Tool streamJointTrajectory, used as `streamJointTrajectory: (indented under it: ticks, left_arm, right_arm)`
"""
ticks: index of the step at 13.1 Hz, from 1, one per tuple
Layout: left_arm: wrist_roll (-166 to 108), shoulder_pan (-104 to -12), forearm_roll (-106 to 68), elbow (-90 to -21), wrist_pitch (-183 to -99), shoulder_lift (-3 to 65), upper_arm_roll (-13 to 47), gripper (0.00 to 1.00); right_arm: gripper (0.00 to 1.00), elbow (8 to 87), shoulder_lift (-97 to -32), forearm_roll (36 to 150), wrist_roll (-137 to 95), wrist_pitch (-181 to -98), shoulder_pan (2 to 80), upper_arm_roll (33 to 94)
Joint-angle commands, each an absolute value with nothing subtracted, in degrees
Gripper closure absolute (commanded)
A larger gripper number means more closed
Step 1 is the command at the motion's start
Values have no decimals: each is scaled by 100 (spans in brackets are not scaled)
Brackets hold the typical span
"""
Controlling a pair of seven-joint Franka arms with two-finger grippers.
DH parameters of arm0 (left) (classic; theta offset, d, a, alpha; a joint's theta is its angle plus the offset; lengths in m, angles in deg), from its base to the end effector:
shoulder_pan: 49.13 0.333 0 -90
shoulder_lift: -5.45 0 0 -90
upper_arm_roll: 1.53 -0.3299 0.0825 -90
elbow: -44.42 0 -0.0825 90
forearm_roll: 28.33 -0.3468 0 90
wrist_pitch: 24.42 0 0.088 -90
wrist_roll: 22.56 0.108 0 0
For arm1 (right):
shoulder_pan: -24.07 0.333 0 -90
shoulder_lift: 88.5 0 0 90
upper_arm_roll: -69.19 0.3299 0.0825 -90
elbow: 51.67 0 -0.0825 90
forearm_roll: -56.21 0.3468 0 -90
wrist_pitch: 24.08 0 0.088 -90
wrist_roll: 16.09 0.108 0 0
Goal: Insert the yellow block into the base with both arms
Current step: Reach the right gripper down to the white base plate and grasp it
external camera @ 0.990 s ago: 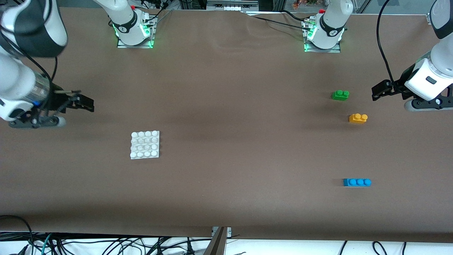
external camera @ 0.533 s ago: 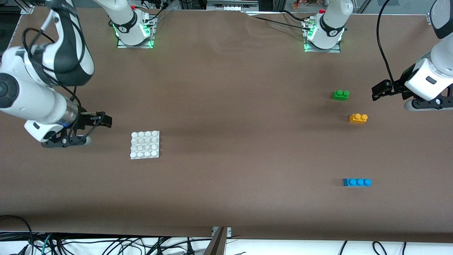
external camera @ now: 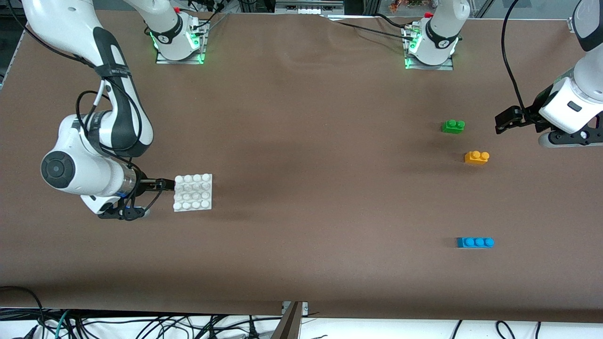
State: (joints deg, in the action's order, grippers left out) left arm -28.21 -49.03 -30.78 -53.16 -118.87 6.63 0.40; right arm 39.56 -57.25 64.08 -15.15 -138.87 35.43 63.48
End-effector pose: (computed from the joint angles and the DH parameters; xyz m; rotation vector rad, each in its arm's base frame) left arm 0.5241 -0.0123 0.5756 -3.0915 -0.0954 0.1119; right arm 0.6465 0.0821 0.3383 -3.0738 -0.0421 0.2066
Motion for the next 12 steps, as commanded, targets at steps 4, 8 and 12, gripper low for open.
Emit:
streamJointTrajectory:
  ticks: [4, 8, 12]
  left_arm:
    - [-2845, -4922, -2957, -5200, -11767, 659, 22, 0]
    - [-2845, -4922, -2957, -5200, -11767, 659, 22, 0]
    - [-2845, -4922, -2957, -5200, -11767, 668, 22, 0]
  right_arm:
    - [1, 5132, -5721, 6947, -1468, -15545, 3523, 6356]
    - [1, 5389, -5555, 7036, -1459, -16074, 3558, 6365]
    - [1, 5424, -5387, 7335, -1459, -16426, 3698, 6383]
